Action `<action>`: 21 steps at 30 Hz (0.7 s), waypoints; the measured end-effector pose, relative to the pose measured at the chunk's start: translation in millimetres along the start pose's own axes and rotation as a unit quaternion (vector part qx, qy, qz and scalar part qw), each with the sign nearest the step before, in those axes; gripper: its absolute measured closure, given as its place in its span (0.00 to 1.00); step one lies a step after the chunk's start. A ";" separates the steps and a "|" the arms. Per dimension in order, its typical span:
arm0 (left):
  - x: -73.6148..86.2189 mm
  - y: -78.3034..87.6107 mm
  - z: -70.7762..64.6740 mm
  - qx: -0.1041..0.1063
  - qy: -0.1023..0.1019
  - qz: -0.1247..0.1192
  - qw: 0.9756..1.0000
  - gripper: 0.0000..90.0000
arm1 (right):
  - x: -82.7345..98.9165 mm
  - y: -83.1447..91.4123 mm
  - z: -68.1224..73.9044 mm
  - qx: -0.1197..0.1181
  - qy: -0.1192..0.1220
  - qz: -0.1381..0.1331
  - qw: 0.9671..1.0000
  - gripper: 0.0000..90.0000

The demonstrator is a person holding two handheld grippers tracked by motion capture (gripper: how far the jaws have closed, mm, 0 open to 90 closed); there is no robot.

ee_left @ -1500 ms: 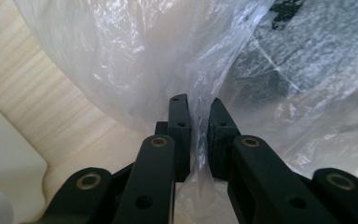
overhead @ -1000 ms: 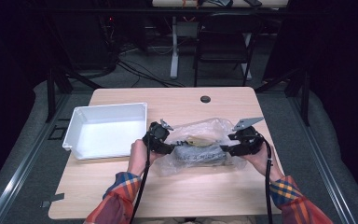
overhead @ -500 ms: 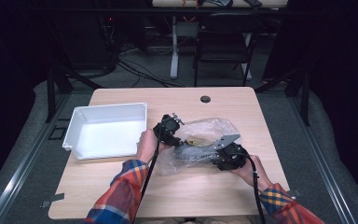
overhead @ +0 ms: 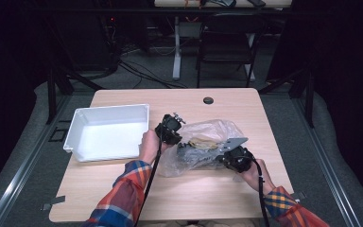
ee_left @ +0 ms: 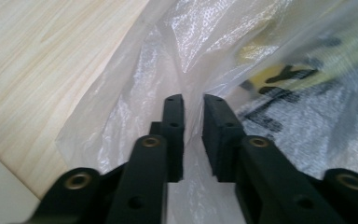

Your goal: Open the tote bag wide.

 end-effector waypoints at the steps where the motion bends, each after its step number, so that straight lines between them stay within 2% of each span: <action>1: 0.2 0.7 0.8 0.003 0.000 0.000 1.000 0.95 | 0.2 0.2 1.0 -0.003 -0.003 -0.004 1.000 1.00; 3: -0.4 0.4 2.1 -0.003 0.004 -0.002 1.000 0.99 | 1.8 3.3 3.6 -0.010 -0.002 -0.004 1.000 1.00; 7: -3.0 -2.9 5.0 -0.016 0.010 -0.004 1.000 1.00 | 6.8 11.6 13.2 -0.031 -0.004 -0.007 0.999 1.00; 9: -4.2 -3.9 6.5 -0.022 0.013 0.001 1.000 1.00 | 12.9 13.8 20.7 -0.052 -0.008 -0.007 0.999 1.00; 11: -6.3 -7.0 8.8 -0.031 0.017 0.004 0.999 1.00 | 23.3 14.7 28.3 -0.069 -0.008 0.007 0.998 1.00; 15: -11.4 -13.2 13.7 -0.051 0.021 0.011 0.998 1.00 | 40.1 13.8 39.3 -0.084 -0.008 0.024 0.996 1.00; 16: -12.8 -14.9 13.8 -0.049 0.024 0.013 0.998 1.00 | 42.7 13.3 40.7 -0.088 -0.009 0.027 0.996 1.00; 17: -13.7 -17.1 16.0 -0.060 0.023 0.014 0.998 1.00 | 44.9 13.7 41.5 -0.090 -0.010 0.031 0.995 1.00; 21: -13.2 -28.6 21.6 -0.078 0.022 0.037 0.996 1.00 | 50.5 11.8 43.8 -0.114 -0.017 0.037 0.993 1.00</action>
Point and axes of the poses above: each handheld gripper's, and its own axes: y roughly backward along the jaws, x roughly out of its underside, z roughly to its left, the point moved 8 cm from there along -y, roughly forward along the jaws, and after that the axes turned 10 degrees about -x, right-handed, at the moved point
